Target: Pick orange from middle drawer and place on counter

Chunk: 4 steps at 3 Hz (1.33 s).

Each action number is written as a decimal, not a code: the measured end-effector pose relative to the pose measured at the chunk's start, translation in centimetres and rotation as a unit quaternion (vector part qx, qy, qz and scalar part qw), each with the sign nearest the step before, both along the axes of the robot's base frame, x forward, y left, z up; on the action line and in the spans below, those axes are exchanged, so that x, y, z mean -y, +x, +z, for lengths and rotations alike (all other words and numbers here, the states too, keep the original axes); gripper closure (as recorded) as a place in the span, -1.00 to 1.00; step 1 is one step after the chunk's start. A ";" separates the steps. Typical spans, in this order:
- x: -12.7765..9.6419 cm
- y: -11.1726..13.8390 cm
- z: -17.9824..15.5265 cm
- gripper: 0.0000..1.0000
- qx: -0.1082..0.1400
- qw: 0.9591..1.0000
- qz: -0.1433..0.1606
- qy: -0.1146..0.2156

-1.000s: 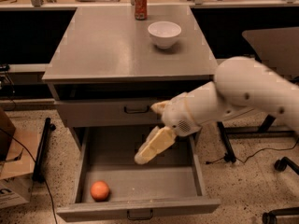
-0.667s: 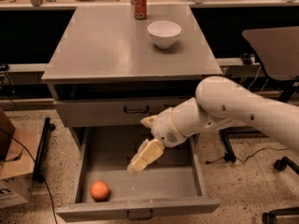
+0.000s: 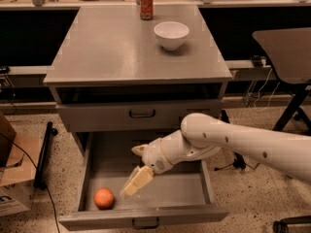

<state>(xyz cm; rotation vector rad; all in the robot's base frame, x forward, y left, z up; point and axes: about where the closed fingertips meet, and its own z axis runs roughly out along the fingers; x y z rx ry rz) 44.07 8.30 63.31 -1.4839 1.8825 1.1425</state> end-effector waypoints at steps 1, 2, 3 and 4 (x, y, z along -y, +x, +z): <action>-2.0 0.9 -3.4 -1.00 -0.038 0.999 -0.008 0.030; -2.1 0.7 -4.3 -1.00 -0.049 0.998 -0.007 0.034; -3.8 1.6 -6.6 -1.00 -0.065 0.997 -0.002 0.033; -6.6 3.6 -9.8 -1.00 -0.059 0.998 0.005 0.036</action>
Offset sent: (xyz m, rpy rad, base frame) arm 0.0079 0.0174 -0.0306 0.0531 0.0666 -0.0134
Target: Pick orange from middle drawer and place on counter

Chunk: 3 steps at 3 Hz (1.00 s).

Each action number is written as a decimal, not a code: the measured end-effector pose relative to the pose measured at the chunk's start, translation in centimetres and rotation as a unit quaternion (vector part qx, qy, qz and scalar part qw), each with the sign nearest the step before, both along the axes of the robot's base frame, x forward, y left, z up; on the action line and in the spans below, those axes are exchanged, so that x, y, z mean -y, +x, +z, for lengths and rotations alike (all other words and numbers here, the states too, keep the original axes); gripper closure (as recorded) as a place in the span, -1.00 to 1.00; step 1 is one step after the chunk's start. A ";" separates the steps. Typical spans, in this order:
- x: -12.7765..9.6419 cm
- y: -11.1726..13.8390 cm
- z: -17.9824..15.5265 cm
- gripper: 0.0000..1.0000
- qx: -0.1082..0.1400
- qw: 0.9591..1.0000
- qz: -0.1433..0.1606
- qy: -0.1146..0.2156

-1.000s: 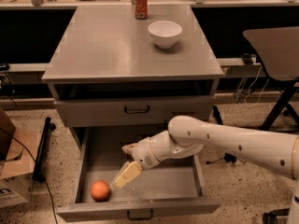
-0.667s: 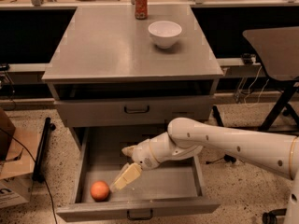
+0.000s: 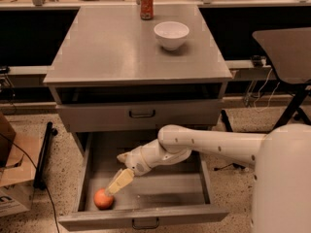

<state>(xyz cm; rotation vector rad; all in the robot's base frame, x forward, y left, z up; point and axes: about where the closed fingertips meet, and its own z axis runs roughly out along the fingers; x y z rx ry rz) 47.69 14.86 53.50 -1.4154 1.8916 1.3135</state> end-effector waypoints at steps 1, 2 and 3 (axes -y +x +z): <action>-2.4 1.5 -3.4 -1.00 0.014 1.000 0.005 -0.010; -4.4 2.5 -7.0 -1.00 0.030 0.999 0.001 -0.020; -5.2 3.1 -10.4 -1.00 0.040 0.999 -0.012 -0.034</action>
Offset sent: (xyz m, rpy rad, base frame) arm 0.0423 0.0643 -0.1131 -0.0690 -0.1069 -0.0242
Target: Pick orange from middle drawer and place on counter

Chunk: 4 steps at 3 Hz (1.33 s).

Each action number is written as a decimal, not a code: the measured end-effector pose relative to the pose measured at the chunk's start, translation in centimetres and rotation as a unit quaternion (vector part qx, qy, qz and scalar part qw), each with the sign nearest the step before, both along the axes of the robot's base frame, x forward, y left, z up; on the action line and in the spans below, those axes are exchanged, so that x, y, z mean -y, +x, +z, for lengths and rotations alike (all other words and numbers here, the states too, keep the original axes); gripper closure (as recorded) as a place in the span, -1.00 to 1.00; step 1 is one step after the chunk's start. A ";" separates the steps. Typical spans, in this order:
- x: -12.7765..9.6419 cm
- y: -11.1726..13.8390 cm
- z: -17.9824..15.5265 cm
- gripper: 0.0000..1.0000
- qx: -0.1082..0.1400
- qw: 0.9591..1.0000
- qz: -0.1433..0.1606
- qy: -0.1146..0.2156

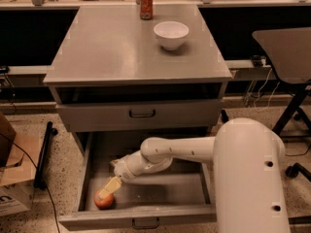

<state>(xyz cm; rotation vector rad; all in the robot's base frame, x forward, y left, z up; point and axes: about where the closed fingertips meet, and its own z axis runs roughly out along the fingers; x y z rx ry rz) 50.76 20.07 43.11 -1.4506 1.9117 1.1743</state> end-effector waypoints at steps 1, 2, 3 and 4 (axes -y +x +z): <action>-0.3 0.5 -2.9 -1.00 0.006 1.000 -0.016 -0.009; -0.2 -0.2 -5.5 -1.00 -0.004 1.000 -0.027 -0.010; -0.4 -1.4 -6.5 -0.96 -0.014 0.999 -0.031 -0.006; -0.7 -1.8 -6.3 -0.51 -0.016 0.999 -0.032 -0.002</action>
Offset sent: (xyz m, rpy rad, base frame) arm -0.0064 -0.0034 -0.0865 -0.0249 0.0283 -0.0878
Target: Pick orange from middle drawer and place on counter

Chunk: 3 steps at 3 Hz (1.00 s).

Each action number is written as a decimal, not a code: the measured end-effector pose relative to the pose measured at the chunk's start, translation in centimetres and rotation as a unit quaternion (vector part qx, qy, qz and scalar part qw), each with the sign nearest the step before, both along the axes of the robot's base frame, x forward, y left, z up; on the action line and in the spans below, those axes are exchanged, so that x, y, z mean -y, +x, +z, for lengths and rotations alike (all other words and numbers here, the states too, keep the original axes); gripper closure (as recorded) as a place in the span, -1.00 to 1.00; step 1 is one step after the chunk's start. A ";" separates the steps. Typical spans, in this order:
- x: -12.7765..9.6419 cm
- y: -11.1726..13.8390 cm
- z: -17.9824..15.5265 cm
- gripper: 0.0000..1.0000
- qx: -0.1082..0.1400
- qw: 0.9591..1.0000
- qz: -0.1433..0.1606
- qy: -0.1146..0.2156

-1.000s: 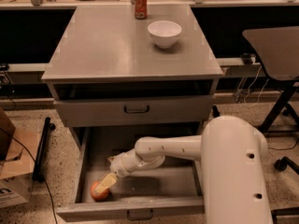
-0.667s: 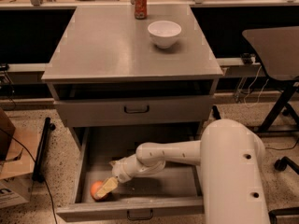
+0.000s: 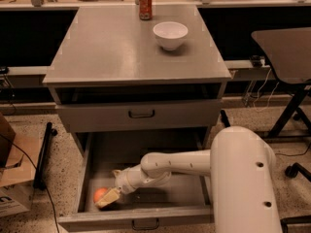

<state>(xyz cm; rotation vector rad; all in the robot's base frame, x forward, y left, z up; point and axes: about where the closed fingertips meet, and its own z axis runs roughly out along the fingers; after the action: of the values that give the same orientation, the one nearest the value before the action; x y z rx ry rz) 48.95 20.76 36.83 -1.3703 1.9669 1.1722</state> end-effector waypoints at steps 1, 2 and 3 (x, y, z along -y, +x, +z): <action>-0.3 -0.4 0.2 -0.05 -0.001 1.000 -0.001 0.007; -2.2 -1.8 0.1 0.41 -0.009 0.999 0.001 0.033; -2.6 -2.0 0.3 0.88 -0.010 0.999 0.002 0.038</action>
Offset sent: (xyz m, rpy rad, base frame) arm -0.0370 0.0476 0.0004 0.1449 0.0382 0.0038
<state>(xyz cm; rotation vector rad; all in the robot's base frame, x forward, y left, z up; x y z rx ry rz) 46.91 23.31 37.16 -1.3280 1.9144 1.2545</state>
